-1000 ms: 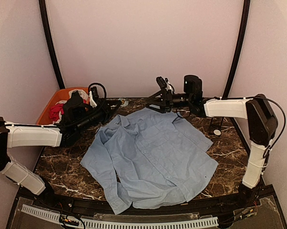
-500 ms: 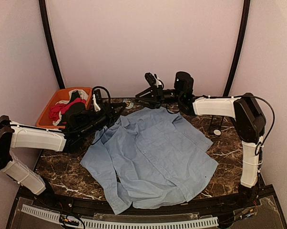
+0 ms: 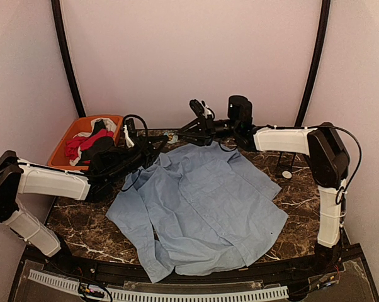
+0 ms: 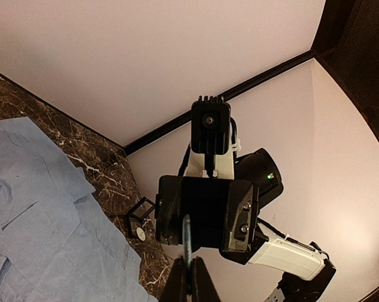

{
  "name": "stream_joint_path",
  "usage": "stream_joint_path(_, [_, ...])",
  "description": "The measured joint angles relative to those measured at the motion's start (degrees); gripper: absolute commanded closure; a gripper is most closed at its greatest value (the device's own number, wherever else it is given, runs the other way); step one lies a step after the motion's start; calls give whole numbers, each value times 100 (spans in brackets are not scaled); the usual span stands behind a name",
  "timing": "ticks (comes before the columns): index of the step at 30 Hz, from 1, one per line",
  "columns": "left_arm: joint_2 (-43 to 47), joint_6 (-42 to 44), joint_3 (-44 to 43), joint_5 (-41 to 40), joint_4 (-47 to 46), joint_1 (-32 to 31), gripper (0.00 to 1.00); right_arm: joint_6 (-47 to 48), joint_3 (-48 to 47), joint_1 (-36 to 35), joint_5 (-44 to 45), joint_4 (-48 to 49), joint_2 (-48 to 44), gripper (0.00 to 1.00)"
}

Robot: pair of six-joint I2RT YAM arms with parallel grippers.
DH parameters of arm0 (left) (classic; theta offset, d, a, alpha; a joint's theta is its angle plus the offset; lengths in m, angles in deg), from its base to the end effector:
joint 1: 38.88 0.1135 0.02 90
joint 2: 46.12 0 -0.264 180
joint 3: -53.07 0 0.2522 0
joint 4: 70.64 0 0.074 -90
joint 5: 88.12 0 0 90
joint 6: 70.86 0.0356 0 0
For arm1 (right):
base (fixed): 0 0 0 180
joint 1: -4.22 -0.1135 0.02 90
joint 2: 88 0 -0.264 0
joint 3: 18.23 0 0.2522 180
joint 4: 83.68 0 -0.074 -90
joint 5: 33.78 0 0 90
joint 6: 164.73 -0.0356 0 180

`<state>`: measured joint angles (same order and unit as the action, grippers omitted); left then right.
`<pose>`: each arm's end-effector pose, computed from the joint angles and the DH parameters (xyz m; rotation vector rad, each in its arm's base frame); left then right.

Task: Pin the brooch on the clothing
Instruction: Pass from the left arm to the right

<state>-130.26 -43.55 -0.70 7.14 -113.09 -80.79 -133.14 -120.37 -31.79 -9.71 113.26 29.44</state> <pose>0.2342 -0.2146 0.2715 -0.1931 1.5420 -1.5617 0.3638 0.3046 0.2838 -0.7820 1.8863 2.0309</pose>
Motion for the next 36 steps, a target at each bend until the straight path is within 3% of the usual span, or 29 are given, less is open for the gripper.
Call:
stream_joint_path(17, [-105, 50, 0, 4, -138, -50, 99, -9, -184, -76, -208, -79, 107, 84])
stream_joint_path(31, [-105, 55, 35, -20, -216, -72, 99, 44, -192, -109, -317, -131, 129, 84])
stream_joint_path(36, [-105, 55, 74, -26, -284, -74, 99, 50, -192, -114, -328, -160, 129, 94])
